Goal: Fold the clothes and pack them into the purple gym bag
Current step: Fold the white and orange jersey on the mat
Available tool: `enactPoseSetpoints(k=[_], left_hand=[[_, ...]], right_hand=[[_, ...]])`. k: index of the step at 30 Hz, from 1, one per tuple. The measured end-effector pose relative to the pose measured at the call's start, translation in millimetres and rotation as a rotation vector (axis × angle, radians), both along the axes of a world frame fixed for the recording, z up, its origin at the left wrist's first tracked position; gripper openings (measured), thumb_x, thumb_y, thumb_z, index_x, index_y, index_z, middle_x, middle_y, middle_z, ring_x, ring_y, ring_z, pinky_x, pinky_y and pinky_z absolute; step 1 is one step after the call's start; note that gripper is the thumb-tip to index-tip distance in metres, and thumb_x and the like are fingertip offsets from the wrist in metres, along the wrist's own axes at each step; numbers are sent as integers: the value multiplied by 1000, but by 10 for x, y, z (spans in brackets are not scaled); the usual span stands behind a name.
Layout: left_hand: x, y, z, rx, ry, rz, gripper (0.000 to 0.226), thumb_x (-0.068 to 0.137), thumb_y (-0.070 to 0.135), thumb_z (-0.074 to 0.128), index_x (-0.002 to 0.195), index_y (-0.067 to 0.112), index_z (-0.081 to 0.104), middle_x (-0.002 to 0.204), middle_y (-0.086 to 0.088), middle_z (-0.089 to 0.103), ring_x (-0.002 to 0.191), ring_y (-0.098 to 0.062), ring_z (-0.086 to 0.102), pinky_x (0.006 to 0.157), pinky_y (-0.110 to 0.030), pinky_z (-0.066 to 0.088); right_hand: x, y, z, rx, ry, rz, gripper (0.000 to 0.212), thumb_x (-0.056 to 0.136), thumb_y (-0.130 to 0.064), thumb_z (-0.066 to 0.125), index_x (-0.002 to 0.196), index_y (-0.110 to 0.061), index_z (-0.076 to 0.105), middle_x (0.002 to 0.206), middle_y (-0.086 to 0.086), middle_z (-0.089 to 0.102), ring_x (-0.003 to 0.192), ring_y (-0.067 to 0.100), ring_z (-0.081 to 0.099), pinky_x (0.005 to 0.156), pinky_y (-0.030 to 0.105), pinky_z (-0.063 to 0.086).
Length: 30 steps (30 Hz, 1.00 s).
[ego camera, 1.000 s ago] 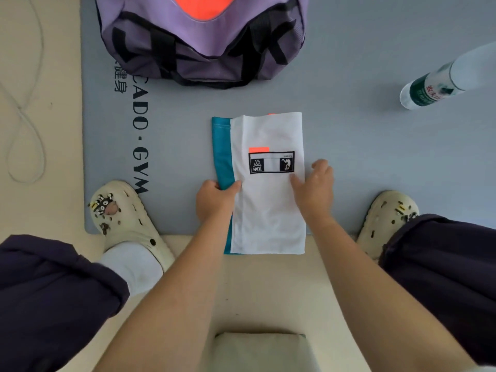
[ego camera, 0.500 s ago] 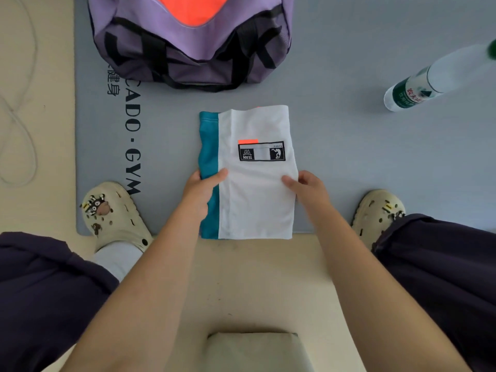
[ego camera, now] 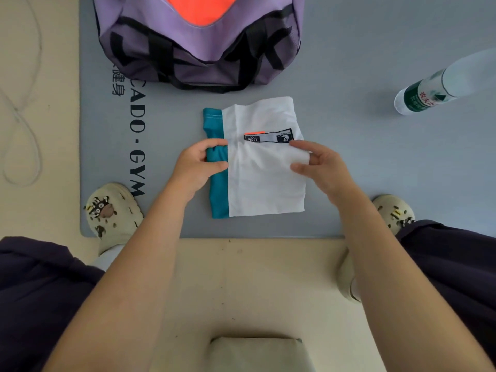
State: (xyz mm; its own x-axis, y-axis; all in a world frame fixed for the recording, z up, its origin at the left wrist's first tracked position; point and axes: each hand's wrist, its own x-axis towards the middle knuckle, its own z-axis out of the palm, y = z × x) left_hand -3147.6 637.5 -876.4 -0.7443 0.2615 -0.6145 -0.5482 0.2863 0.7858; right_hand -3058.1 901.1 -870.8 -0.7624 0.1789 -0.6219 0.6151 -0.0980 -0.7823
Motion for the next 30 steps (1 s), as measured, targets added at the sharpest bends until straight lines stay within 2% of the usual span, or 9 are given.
enactPoseSetpoints(k=[4, 7, 10, 13, 18, 20, 24, 26, 30], left_hand=[[2, 57, -54, -302, 161, -145, 44, 77, 0, 75, 113, 24, 68, 95, 4, 69, 81, -18, 66, 78, -30, 57], [21, 64, -127, -506, 308, -130, 35, 78, 10, 77, 109, 23, 70, 85, 3, 64, 66, -11, 51, 69, -29, 48], [46, 49, -139, -564, 368, -142, 30, 81, 15, 76, 110, 20, 72, 95, 2, 69, 73, -12, 54, 69, -25, 42], [17, 34, -92, -613, 403, -189, 25, 84, 21, 73, 109, 17, 72, 99, 1, 68, 81, -16, 58, 72, -25, 42], [-193, -47, 73, -430, 306, -287, 16, 85, 22, 72, 101, 18, 71, 122, 10, 51, 111, -7, 49, 96, -22, 37], [-270, -58, 204, -222, 124, -224, 17, 79, 20, 69, 96, 18, 72, 118, 11, 62, 104, -4, 56, 90, -21, 39], [-347, 2, 348, 160, -86, -23, 13, 74, 19, 60, 81, 17, 70, 79, 1, 68, 75, -12, 63, 67, -21, 48], [-348, 34, 329, 181, -102, 29, 8, 77, 23, 63, 75, 26, 70, 77, 3, 70, 72, -11, 67, 60, -19, 51], [-323, 36, 80, 41, -94, 122, 8, 86, 37, 66, 93, 32, 68, 96, 4, 75, 83, -12, 72, 65, -26, 54]], right_hand=[[-53, -37, 37, 321, -57, 139, 49, 79, 3, 71, 119, -26, 66, 106, 7, 72, 97, 21, 69, 90, 32, 54], [-79, -76, 57, 637, -42, 222, 37, 79, -9, 71, 111, -26, 71, 98, 0, 72, 91, 21, 65, 81, 26, 49], [-70, -67, 119, 768, 25, 264, 27, 80, -13, 72, 105, -22, 74, 86, -1, 67, 83, 24, 61, 75, 30, 47], [-68, -14, 181, 810, 110, 304, 25, 79, -13, 74, 104, -16, 75, 91, 5, 54, 86, 21, 53, 75, 27, 40], [-188, 169, 350, 531, 76, 358, 18, 79, -17, 75, 96, -20, 72, 110, -6, 56, 100, 6, 53, 85, 15, 38], [-225, 235, 426, 285, 34, 326, 12, 79, -21, 71, 89, -20, 66, 96, -7, 63, 87, 7, 58, 80, 22, 43], [-244, 243, 431, -9, 49, 173, 4, 80, -24, 61, 80, -24, 58, 79, -7, 59, 76, 11, 56, 68, 27, 44], [-251, 205, 386, -57, 13, 119, 6, 81, -30, 61, 81, -26, 56, 80, -8, 59, 73, 11, 56, 61, 26, 44], [-289, 130, 194, -76, -16, -12, 19, 86, -35, 66, 99, -23, 60, 90, -3, 68, 79, 14, 64, 65, 30, 51]])
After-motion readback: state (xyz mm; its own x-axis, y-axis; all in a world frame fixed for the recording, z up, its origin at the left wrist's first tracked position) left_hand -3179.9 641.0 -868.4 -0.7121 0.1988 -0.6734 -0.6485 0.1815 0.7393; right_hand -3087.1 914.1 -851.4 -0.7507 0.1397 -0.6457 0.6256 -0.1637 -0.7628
